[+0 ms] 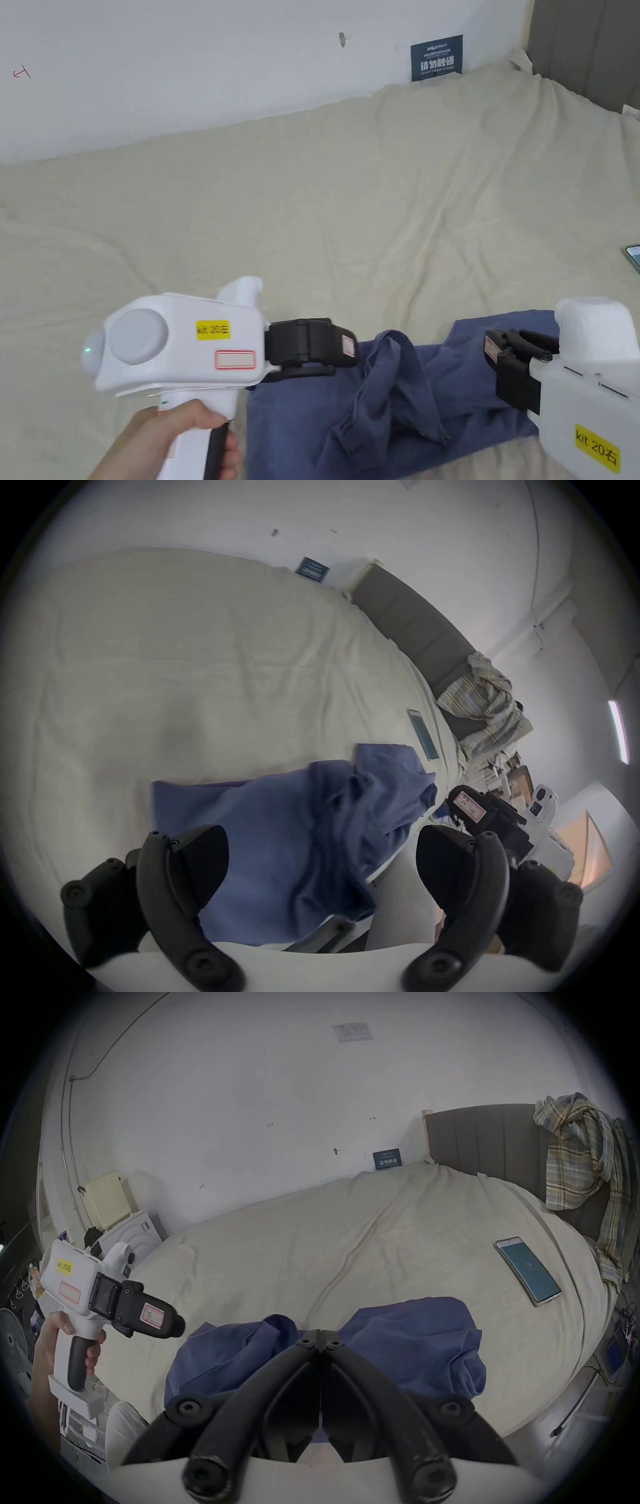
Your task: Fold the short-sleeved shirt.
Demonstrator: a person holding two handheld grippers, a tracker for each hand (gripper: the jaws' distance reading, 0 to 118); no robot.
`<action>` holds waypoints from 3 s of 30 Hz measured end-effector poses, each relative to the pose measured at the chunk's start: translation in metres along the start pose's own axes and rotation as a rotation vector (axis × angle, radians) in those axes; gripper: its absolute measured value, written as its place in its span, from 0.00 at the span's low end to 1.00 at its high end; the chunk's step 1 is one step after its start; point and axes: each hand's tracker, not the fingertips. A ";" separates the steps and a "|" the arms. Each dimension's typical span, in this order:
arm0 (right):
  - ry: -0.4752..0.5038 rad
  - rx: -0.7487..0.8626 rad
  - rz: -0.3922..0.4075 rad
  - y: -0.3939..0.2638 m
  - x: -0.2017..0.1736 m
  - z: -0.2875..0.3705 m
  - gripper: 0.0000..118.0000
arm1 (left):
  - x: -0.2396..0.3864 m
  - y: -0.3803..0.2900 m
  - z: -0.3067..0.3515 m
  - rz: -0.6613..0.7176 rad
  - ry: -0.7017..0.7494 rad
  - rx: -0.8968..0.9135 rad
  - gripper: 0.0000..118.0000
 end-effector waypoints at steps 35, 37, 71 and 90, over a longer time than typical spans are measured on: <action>-0.050 0.000 0.039 0.003 0.012 0.020 0.00 | 0.046 -0.031 -0.066 -0.003 -0.158 -0.068 0.00; -0.063 0.004 0.057 0.003 0.007 0.017 0.00 | 0.024 -0.031 -0.038 0.033 -0.105 -0.006 0.00; -0.024 -0.041 0.151 0.010 -0.040 -0.010 0.00 | -0.130 -0.047 -0.048 0.433 -0.367 -0.110 0.15; -0.020 -0.060 0.136 0.006 -0.035 -0.010 0.00 | -0.233 -0.063 0.151 0.467 0.075 -0.027 0.14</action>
